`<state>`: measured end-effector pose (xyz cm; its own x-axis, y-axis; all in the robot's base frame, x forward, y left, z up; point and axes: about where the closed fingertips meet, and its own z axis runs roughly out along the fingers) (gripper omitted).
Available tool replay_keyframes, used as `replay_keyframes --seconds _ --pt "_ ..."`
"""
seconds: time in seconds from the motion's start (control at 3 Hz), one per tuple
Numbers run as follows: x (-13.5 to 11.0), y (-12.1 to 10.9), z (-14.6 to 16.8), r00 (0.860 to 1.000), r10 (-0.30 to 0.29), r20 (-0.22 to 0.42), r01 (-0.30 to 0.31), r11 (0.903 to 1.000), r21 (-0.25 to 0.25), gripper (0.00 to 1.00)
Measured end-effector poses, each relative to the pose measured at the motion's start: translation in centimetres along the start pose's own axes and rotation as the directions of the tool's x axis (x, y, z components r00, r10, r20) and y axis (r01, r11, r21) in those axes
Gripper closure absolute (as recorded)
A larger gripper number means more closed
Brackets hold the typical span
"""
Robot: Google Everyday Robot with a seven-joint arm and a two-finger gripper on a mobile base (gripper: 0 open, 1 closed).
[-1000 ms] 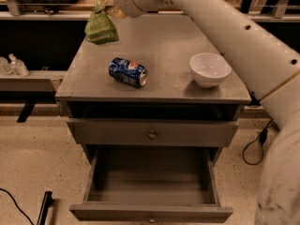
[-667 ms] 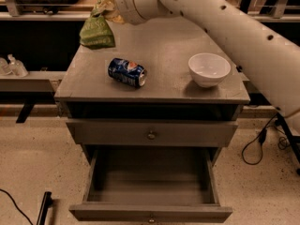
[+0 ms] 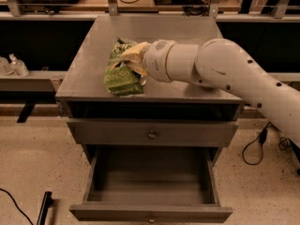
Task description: Place green jalapeno chip bag into middle drawer
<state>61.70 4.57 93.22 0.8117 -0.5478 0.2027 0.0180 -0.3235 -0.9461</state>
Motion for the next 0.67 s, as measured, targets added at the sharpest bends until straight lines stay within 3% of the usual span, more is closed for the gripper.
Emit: replay_keyframes --seconds 0.33,0.67 --pt "-0.1 -0.1 0.0 1.0 -0.002 0.003 0.002 1.0 0.001 1.0" --pt "-1.2 -0.7 -0.7 0.998 -0.059 0.032 0.058 0.9978 0.033 1.0"
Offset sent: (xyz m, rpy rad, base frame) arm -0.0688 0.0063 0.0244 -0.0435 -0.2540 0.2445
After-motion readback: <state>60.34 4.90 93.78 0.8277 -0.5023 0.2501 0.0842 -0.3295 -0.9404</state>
